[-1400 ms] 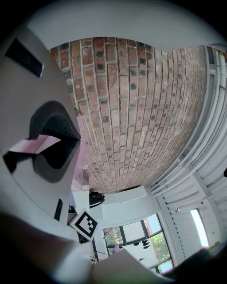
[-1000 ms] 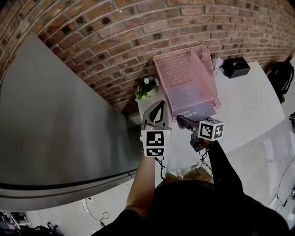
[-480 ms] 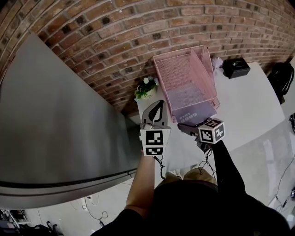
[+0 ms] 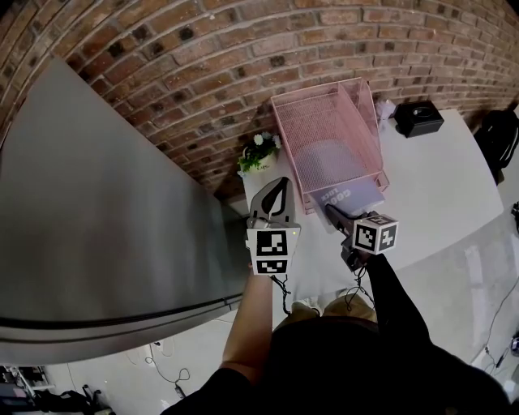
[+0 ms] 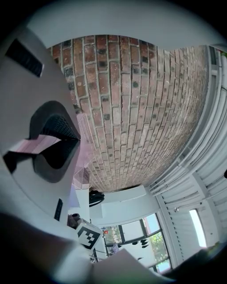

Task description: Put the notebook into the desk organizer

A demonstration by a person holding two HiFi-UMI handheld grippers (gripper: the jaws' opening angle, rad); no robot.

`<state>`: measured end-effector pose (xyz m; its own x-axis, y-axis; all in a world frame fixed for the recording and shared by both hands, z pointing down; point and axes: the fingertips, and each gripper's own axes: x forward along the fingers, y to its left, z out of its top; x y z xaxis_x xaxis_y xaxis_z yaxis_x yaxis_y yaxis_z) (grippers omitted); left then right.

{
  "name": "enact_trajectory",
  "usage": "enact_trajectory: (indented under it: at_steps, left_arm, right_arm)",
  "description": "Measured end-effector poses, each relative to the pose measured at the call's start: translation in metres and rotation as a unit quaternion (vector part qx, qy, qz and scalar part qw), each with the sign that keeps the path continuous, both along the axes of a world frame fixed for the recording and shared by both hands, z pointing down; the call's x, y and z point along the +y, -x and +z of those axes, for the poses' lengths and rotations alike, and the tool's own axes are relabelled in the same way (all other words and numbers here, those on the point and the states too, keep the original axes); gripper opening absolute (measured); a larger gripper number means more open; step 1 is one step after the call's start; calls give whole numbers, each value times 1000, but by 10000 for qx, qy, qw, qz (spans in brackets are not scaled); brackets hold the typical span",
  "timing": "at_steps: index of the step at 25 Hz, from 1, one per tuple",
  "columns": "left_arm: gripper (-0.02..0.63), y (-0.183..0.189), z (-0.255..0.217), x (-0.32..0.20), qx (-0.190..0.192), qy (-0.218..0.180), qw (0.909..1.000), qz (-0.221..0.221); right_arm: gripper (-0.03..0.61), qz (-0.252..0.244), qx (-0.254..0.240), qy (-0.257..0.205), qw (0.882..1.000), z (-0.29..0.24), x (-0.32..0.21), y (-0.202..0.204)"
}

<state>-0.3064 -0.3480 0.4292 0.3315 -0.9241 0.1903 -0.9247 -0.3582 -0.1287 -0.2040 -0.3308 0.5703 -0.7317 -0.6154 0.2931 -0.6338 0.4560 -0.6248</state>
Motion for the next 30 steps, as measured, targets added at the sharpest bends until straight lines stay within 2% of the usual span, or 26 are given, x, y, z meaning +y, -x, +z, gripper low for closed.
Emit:
enact_trajectory:
  at_steps: [9,16,25,30]
  left_arm:
    - [9,1,5,-1,-28,74,10000,-26]
    - [9,10,13,-2,-36,178,9998,-74]
    - [9,10,16,-1,-27,198,9998,-75]
    - [9,4,18,0,-3,219,9998,5]
  right_arm:
    - [97,528,-471,242,9972,1,-33,20]
    - [97,834,-503,207,9950,1,-61,20]
    - [123,623,-423,526,9958,4,-44,19]
    - [153,515,-160,877,9947,17,-31,17]
